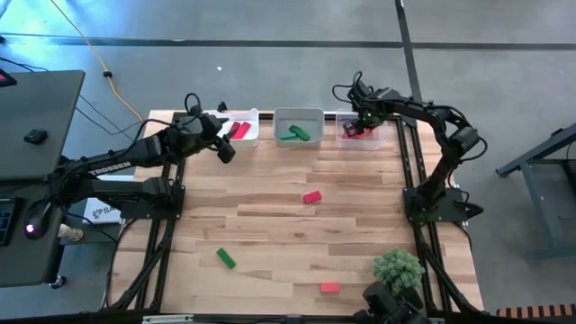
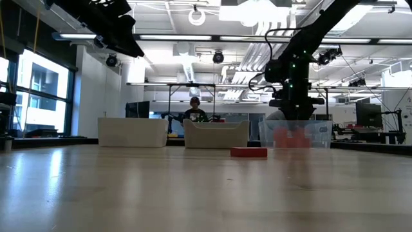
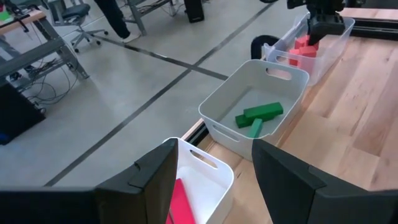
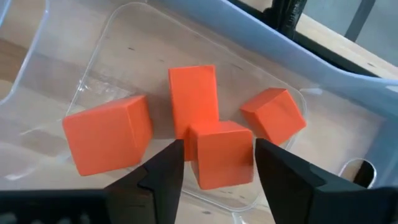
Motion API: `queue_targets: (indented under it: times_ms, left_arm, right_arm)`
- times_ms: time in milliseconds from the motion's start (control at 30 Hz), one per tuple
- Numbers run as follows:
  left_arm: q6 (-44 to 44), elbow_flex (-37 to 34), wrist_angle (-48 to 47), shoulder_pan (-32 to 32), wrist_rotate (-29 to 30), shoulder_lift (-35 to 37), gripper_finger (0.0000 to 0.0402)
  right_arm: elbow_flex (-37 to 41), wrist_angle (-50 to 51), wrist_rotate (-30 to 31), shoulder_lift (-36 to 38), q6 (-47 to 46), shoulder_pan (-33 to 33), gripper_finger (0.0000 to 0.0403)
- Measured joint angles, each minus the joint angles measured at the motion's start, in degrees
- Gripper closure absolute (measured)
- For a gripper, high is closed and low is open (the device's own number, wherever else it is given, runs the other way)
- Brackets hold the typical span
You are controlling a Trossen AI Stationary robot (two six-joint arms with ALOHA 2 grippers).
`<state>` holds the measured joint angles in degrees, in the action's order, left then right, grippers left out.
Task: Sort & place blocks by color
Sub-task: Put the red block into the white bin
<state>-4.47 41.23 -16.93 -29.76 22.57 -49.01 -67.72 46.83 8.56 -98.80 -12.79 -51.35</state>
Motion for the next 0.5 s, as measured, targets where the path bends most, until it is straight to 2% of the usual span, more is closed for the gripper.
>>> queue_targets:
  times_ms: [333,500]
  left_arm:
    - [3.27,0.0,0.0,0.43,0.04,0.33,0.0206]
    - [1.44,3.02,-6.57,1.51,0.02,0.33,0.0206]
  right_arm:
    - [-7.65,6.27,-0.02,0.02,-0.21,0.3,0.0216]
    - [-11.45,9.49,-0.27,0.02,-0.18,2.26,0.0216]
